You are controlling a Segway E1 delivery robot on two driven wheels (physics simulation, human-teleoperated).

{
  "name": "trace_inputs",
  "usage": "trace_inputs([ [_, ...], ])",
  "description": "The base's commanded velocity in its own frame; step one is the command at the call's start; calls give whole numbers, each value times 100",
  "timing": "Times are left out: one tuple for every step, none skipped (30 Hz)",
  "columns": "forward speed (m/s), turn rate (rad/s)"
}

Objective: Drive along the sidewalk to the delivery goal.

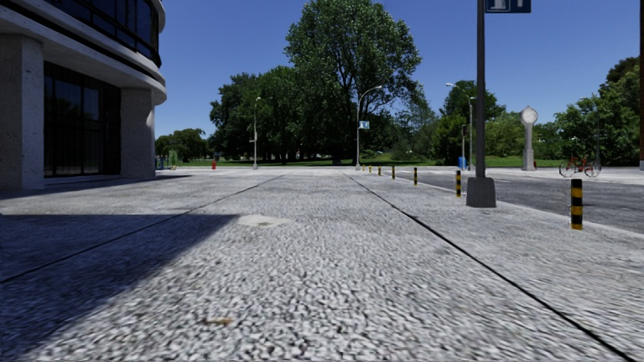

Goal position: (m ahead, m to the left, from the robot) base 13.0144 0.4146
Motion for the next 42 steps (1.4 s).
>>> trace_inputs([
  [200,0],
  [200,0],
  [200,0],
  [200,0],
  [200,0],
  [200,0],
  [200,0],
  [200,0],
  [200,0],
  [200,0],
  [200,0],
  [200,0],
  [200,0],
  [200,0],
  [200,0],
  [200,0],
  [200,0],
  [200,0],
  [200,0],
  [200,0],
  [200,0],
  [200,0],
  [200,0],
  [200,0],
  [200,0],
  [200,0],
  [200,0],
  [200,0],
  [200,0],
  [200,0],
  [200,0],
  [200,0],
  [200,0],
  [200,0],
  [200,0],
  [200,0],
  [200,0],
  [200,0],
  [200,0],
  [200,0],
  [200,0],
  [200,0],
])
